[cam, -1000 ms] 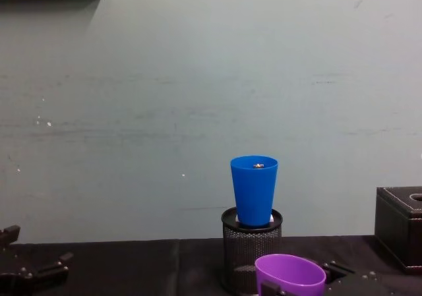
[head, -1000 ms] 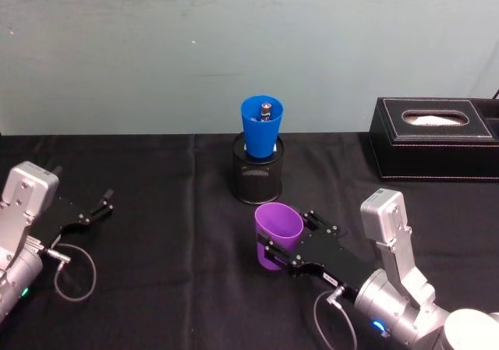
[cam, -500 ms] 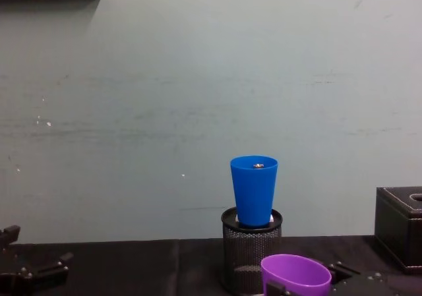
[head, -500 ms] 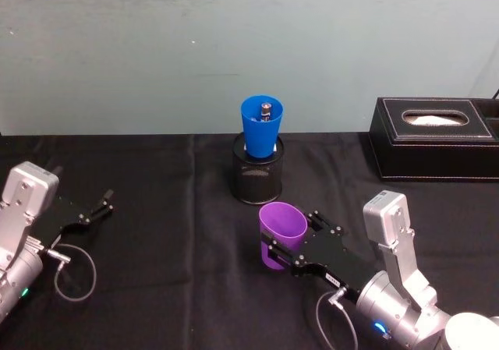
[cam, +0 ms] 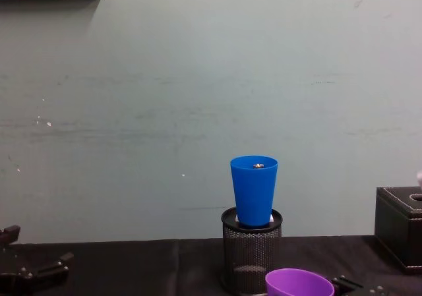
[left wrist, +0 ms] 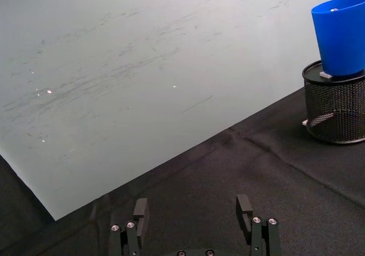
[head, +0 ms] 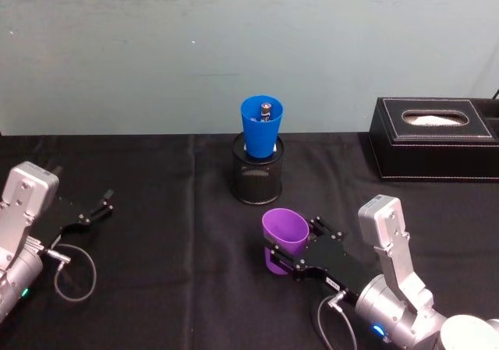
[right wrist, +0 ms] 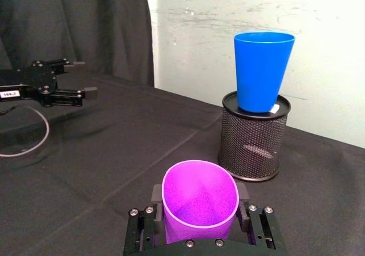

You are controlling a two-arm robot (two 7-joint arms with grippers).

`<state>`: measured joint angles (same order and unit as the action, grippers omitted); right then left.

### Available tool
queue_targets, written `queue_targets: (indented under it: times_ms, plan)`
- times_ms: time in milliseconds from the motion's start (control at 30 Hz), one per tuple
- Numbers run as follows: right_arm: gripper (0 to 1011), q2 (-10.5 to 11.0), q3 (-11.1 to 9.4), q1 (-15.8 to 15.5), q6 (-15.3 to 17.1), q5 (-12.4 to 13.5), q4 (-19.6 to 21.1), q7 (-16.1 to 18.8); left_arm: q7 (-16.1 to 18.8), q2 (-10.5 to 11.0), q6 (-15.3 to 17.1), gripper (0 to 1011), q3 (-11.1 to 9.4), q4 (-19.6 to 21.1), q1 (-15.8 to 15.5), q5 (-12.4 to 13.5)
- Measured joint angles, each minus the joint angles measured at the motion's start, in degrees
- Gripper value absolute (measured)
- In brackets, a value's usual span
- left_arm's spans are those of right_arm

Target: Pick up one cup with a gripper and tap it against the other cup.

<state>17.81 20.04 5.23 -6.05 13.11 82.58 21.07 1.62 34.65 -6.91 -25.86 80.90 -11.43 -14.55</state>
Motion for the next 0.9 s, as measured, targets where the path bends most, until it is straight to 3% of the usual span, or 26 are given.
queue_targets:
  times_ms: [700, 900]
  plan:
    - [734, -0.47, -0.26, 0.2, -0.75, -0.39, -1.03, 0.16, 0.0, 0.0, 0.0, 1000, 0.0, 0.0, 0.0, 0.0]
    - [863, -0.45, -0.23, 0.19, -0.7, -0.37, -1.0, 0.18, 0.0, 0.0, 0.0, 1000, 0.0, 0.0, 0.0, 0.0]
